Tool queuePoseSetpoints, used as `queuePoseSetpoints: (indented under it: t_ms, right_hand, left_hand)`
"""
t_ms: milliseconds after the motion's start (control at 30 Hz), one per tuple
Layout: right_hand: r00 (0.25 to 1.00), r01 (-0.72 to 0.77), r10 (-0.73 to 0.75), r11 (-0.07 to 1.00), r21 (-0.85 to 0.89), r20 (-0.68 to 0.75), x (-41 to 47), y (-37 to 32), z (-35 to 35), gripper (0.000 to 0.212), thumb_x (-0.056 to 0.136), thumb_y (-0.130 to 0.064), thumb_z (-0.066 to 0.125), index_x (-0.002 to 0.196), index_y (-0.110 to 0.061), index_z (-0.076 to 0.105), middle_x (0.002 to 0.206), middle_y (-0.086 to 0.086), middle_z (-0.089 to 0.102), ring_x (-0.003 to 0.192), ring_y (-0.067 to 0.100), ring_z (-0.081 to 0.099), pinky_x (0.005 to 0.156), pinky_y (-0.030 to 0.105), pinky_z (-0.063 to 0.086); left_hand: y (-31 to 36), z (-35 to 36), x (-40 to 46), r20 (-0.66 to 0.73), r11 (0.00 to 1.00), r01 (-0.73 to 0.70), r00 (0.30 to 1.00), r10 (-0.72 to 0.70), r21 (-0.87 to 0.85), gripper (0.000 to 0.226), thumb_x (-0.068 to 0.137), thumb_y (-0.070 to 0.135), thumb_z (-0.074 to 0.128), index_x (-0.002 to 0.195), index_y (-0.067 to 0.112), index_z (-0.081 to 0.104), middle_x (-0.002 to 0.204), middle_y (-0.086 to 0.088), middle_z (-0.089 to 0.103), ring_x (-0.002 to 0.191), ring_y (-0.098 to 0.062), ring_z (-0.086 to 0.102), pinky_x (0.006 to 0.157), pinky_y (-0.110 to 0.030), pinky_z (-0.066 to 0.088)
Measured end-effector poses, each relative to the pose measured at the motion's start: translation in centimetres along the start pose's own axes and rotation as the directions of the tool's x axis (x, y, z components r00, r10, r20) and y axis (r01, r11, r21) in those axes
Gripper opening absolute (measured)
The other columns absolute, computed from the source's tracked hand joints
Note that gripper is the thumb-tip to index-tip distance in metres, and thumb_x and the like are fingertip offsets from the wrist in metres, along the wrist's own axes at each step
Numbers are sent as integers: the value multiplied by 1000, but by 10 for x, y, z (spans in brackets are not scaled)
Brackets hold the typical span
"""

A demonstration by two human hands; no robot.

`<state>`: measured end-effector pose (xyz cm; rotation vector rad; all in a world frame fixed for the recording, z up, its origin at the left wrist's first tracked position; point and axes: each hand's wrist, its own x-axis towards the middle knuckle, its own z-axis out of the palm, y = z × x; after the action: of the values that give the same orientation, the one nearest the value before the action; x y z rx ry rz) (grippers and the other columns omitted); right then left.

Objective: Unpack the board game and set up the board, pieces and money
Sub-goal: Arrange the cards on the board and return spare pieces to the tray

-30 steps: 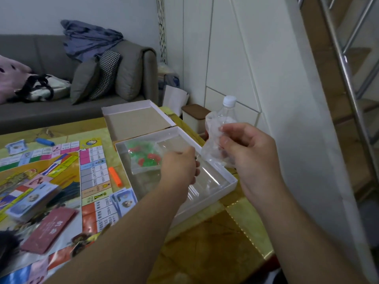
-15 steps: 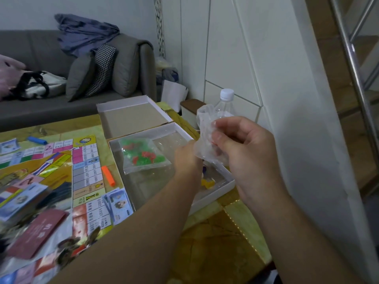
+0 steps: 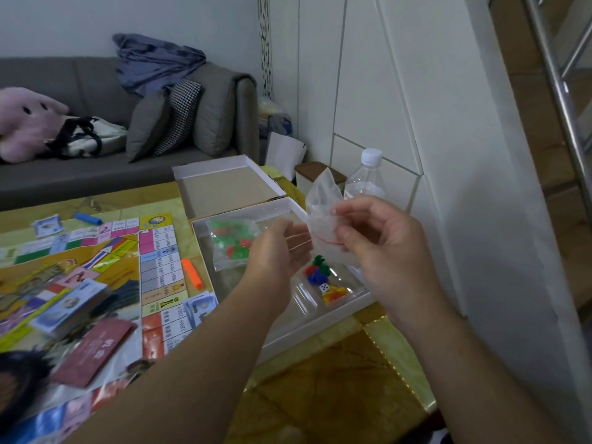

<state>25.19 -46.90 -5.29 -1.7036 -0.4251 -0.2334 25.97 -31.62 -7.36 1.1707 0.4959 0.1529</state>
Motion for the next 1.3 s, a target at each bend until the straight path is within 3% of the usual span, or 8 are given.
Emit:
queuePoseSetpoints:
  t_ms: [200,367,533,633,833,1033,1200,1300]
  right_hand:
    - [981,100,-18,900,-424,193,-13,-20,3,32,95,-3,69,96,-35,74,91,-18,72,89,-3,66,72,9,49]
    - [966,43,179,593,-804,184,-42,-54,-3,21,93,-15,64,99,-34,64,94,-11,66,83,10,63,76,39,61]
    - [829,-27,528,363,-931,182,-77,-67,3,21,90,-41,70,102,-29,59,94,-7,59,84,13,61,74,33,55]
    - [745,-30,636,334,-942,201,-86,-56,11,30,89,-55,68,98,-29,56,99,-5,61,93,16,62,82,36,56]
    - [904,-54,410,389,-920,120,-71,-50,24,20,100,-49,58,93,-30,63,84,-8,65,78,12,64,73,36,59]
    - [967,-95,250,537,-838,50,-47,-41,55,11,95,-26,56,88,-27,66,81,-9,66,78,16,63,71,36,59]
    - [955,-112,284,609,-785,84,-42,-25,60,14,94,-22,60,82,-28,63,94,-14,71,82,6,63,71,34,61]
    - [961,-105,263,627,-772,82,-38,-20,57,15,98,-26,58,84,-29,63,89,-14,71,78,6,63,70,33,61]
  left_hand:
    - [5,-28,-18,67,997,-1,998,-4,80,29,101,24,53,98,5,75,87,-10,76,73,-24,72,73,-38,60]
    - [10,-50,-30,-24,993,-31,999,34,117,18,97,9,59,101,-2,73,90,-16,76,78,-26,74,69,-34,60]
    - [18,-78,-50,-87,993,-81,992,89,89,16,97,10,64,101,0,75,91,-18,78,76,-24,73,68,-35,62]
    - [24,-89,-62,-102,993,-85,990,94,86,17,98,8,60,94,0,75,91,-20,76,80,-27,71,76,-41,61]
    - [33,-106,-66,-139,953,-142,973,184,269,18,101,6,54,104,8,71,95,-15,74,78,-23,68,70,-38,59]
    - [36,-100,-16,-99,689,-174,936,338,704,28,100,25,61,127,29,57,101,-1,67,75,-19,68,55,-30,52]
    - [22,-96,49,-57,403,-62,959,278,913,63,91,59,65,142,28,46,130,-10,61,115,-34,61,98,-51,54]
    - [15,-97,75,-62,185,4,949,310,983,57,92,65,60,134,26,53,129,-12,61,117,-35,59,94,-46,51]
